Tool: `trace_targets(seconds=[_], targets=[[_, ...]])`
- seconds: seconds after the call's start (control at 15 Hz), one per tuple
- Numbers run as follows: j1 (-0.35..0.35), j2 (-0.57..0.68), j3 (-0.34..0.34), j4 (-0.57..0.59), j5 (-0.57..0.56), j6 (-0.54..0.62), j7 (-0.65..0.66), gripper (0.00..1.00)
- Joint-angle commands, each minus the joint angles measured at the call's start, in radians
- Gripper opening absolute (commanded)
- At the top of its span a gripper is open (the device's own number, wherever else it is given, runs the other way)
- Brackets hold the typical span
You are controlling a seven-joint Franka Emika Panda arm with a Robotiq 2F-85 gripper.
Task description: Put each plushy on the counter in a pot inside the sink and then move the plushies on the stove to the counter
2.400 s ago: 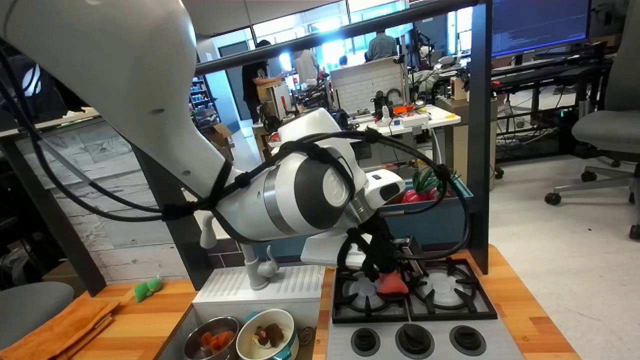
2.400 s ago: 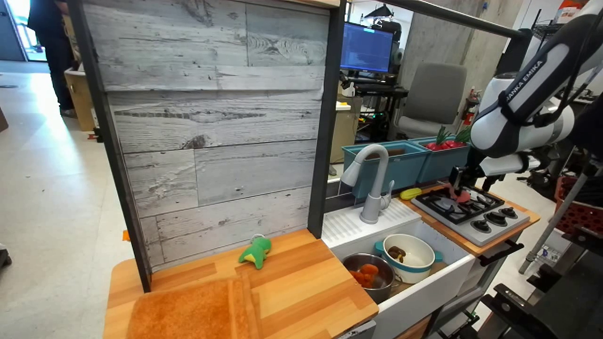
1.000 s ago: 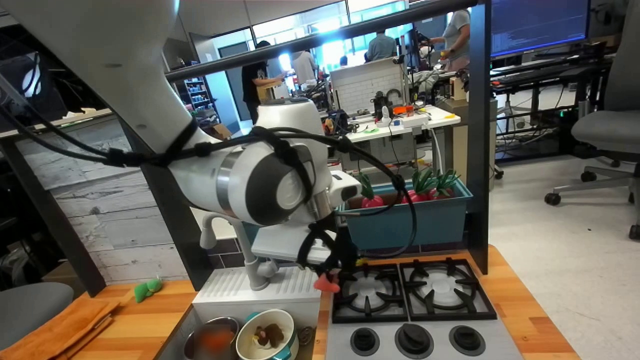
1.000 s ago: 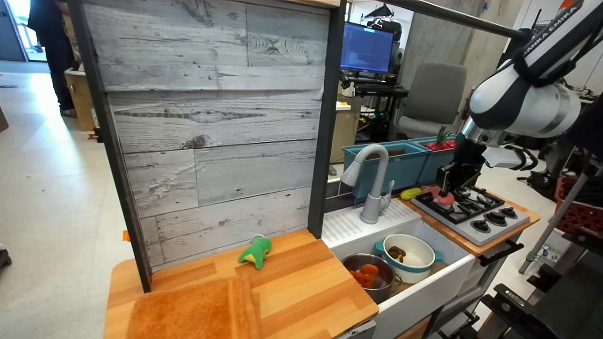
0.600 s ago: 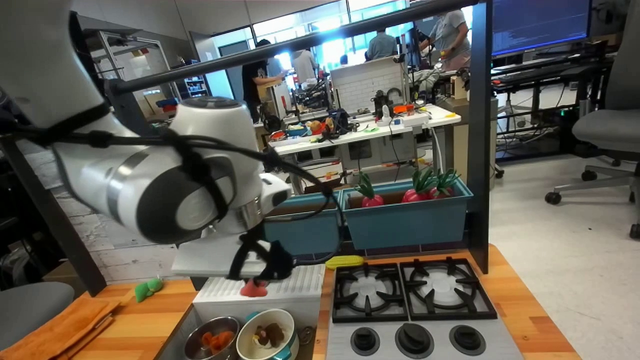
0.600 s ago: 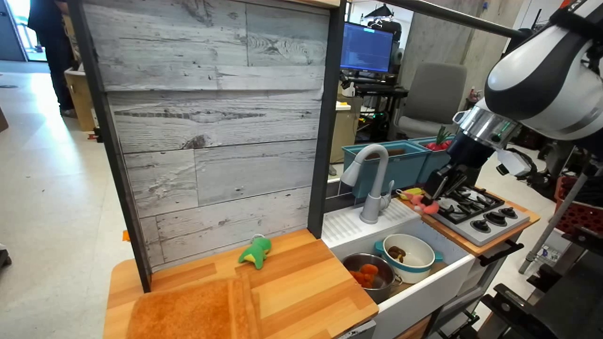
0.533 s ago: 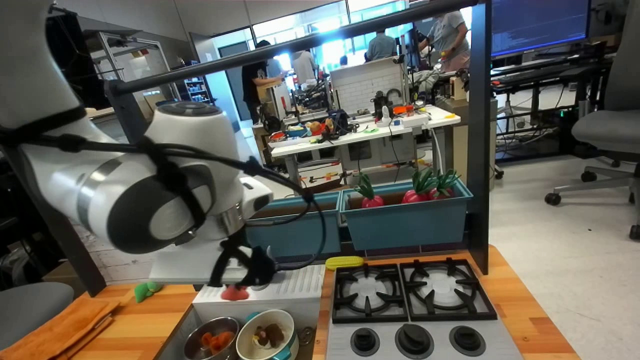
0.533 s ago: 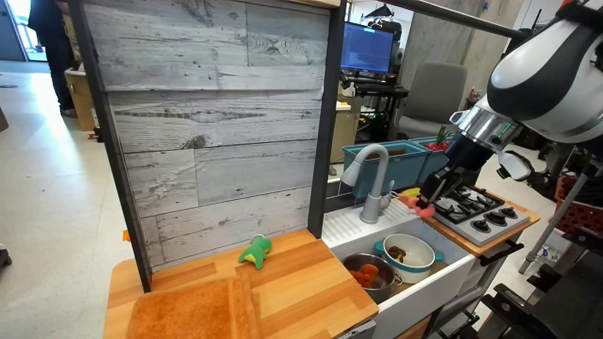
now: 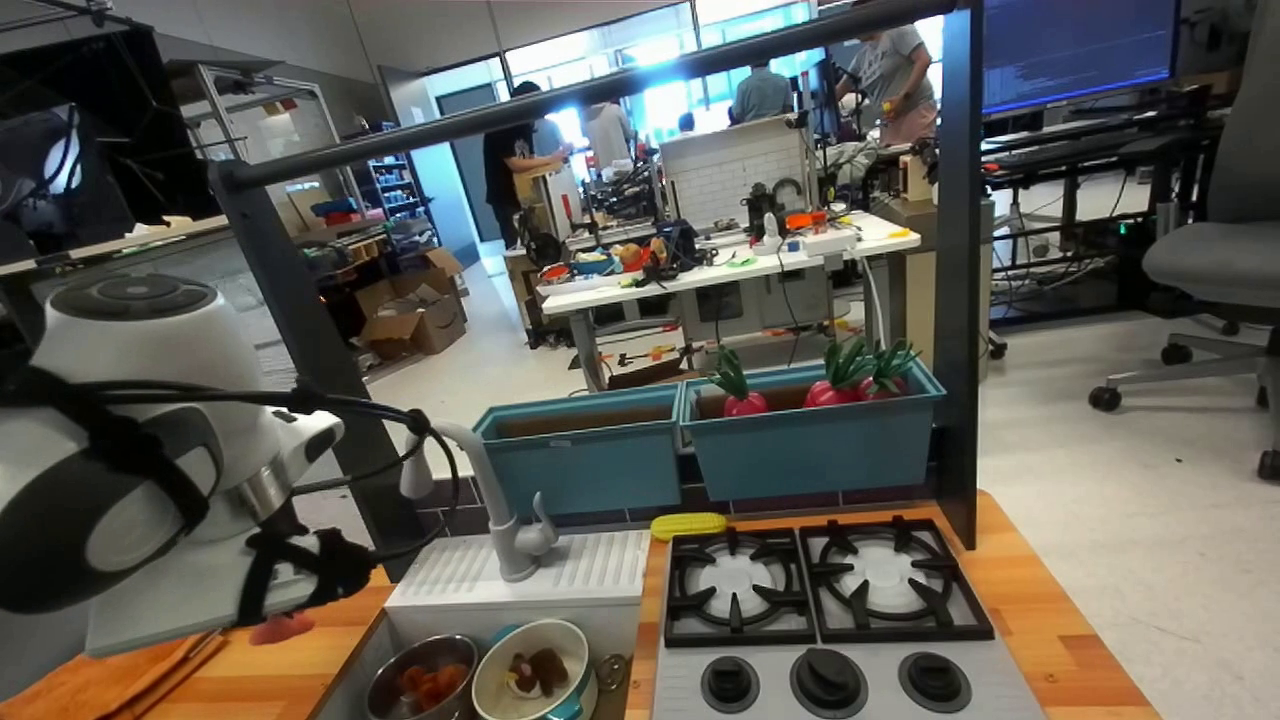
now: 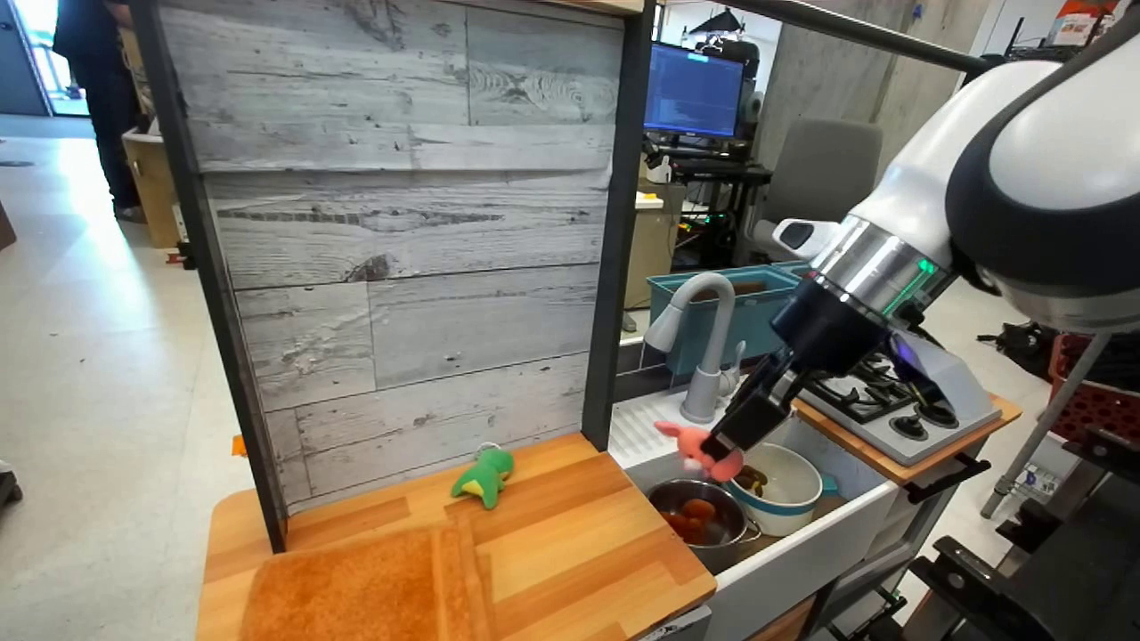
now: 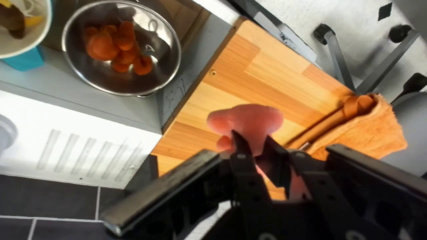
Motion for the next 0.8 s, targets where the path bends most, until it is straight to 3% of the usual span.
trace_targets(seconds=[0.0, 0.33, 0.4, 0.47, 0.6, 0.73], targets=[[0.12, 0.073, -0.063, 0.085, -0.078, 0.033, 0.034, 0.03], [0.218, 0.152, -0.104, 0.177, -0.129, 0.039, 0.035, 0.03], [0.233, 0.165, -0.113, 0.195, -0.137, 0.042, 0.035, 0.14], [0.25, 0.177, -0.125, 0.211, -0.142, 0.051, 0.036, 0.39], [0.279, 0.188, -0.154, 0.233, -0.152, 0.063, 0.04, 0.43], [0.295, 0.183, -0.181, 0.235, -0.157, 0.063, 0.043, 0.58]])
